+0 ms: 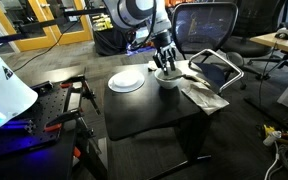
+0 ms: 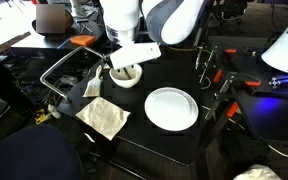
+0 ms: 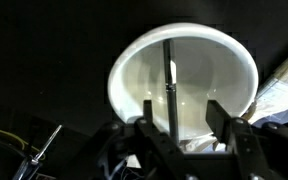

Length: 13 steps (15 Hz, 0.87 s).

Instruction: Move the white bowl backwards, put the pen inside the white bowl

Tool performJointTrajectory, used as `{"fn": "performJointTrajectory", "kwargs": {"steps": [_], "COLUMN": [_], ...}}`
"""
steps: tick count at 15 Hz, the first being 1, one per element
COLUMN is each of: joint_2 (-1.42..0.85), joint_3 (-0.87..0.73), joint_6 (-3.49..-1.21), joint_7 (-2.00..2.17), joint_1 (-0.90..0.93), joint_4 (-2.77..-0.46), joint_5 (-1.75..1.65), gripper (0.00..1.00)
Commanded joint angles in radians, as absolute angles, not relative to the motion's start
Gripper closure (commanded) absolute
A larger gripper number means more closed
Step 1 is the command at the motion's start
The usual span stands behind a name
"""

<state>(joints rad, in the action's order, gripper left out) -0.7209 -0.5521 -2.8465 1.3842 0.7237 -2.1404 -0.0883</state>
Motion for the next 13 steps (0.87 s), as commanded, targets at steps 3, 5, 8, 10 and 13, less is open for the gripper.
{"fn": "performJointTrajectory", "kwargs": {"steps": [3,5,8,10,13], "joint_2": [-0.684,-0.673,-0.662,-0.700,-0.702], "joint_3": [-0.601,-0.614,-0.619,-0.592,-0.589], "joint_6": [-2.825,-2.830,-2.832,-2.845,-2.845], "joint_7": [1.438,1.448,1.439,1.423,1.423], "joint_1": [0.764,0.772,0.774,0.742,0.740], "joint_4": [-2.165,-2.173,-2.176,-2.140,-2.139], "joint_5": [-0.121,-0.126,-0.126,-0.121,-0.121], "gripper": [0.00,0.00,0.00,0.00,0.00]}}
